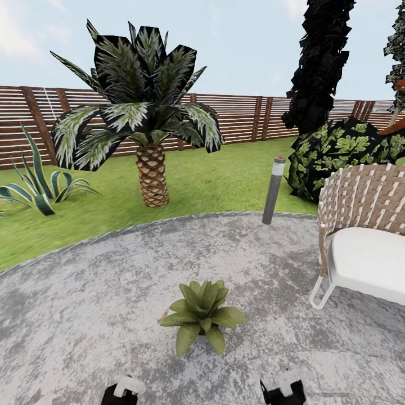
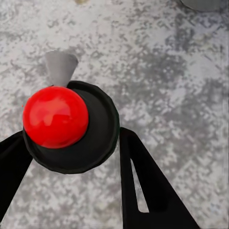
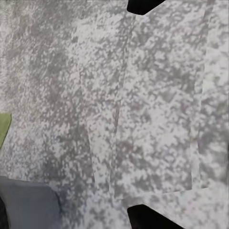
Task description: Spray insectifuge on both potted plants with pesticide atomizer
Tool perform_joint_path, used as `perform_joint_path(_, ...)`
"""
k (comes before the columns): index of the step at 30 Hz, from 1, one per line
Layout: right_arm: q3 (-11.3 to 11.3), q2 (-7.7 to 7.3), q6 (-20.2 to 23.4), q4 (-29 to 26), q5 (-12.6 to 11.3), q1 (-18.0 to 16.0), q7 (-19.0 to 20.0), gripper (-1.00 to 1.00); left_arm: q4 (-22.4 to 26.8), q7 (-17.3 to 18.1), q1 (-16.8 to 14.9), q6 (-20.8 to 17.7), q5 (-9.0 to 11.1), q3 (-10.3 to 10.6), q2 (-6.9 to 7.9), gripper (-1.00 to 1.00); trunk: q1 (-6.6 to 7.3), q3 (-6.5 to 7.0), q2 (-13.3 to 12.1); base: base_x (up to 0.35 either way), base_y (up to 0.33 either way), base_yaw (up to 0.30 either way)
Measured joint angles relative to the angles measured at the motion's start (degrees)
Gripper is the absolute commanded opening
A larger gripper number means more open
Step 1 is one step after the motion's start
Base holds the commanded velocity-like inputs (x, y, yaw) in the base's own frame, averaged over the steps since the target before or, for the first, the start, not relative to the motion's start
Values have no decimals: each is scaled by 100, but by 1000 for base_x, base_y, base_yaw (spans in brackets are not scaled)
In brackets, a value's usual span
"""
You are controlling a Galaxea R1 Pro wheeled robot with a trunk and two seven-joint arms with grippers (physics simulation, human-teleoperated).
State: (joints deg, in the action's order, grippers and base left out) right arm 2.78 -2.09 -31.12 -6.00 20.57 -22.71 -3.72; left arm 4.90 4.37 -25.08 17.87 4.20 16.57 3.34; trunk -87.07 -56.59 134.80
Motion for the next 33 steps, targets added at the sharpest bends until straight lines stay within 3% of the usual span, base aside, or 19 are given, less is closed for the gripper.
perform_joint_path(1, -237, -8, -2, -14, 239, -1, 156, 100, 15, 185, -31, -12, -213, 72, 15, -100, 0, 0, 0, 0, 0, 0)
perform_joint_path(3, -467, -27, 0, -105, 560, -2, 396, 100, 19, 609, -73, -33, -601, 148, 39, -100, 0, 0, 0, 0, 0, 0)
perform_joint_path(5, -550, -43, 14, -380, 818, -4, 702, 100, 23, 1080, -87, -52, -999, 176, 111, -100, 0, 0, 0, 0, 0, 0)
perform_joint_path(7, -580, -55, 141, -836, 1171, -4, 1376, 100, 30, 1629, -193, -68, -1476, 158, 214, -100, 0, 1, 0, 0, 0, 0)
perform_joint_path(8, -586, -57, 457, -1220, 1436, -6, 1932, 100, 30, 2045, -347, -76, -1879, 147, 256, -100, 0, 2, 0, 0, 0, 0)
perform_joint_path(14, -564, 55, 436, -1204, 1422, -47, 1947, 100, 193, 2157, -323, 44, -1897, 201, 297, -100, 0, 2, 0, 0, 0, 0)
perform_joint_path(19, -590, 111, 441, -1232, 1474, -52, 1994, 100, 355, 2310, -403, -35, -2040, 314, 317, -100, 0, 2, 0, 0, 0, 0)
perform_joint_path(31, -621, 170, 576, -1565, 1451, -80, 2357, 100, 747, 2685, -705, -313, -2374, 345, 257, -100, 0, 2, -1, 0, 0, 0)
perform_joint_path(32, -629, 182, 610, -1597, 1441, -81, 2388, -100, 778, 2717, -706, -345, -2407, 344, 256, -100, 0, 2, -1, 0, 0, 0)
perform_joint_path(33, -638, 198, 644, -1630, 1431, -82, 2418, -100, 810, 2749, -707, -377, -2441, 343, 256, -100, 0, 2, -1, 0, 0, 0)
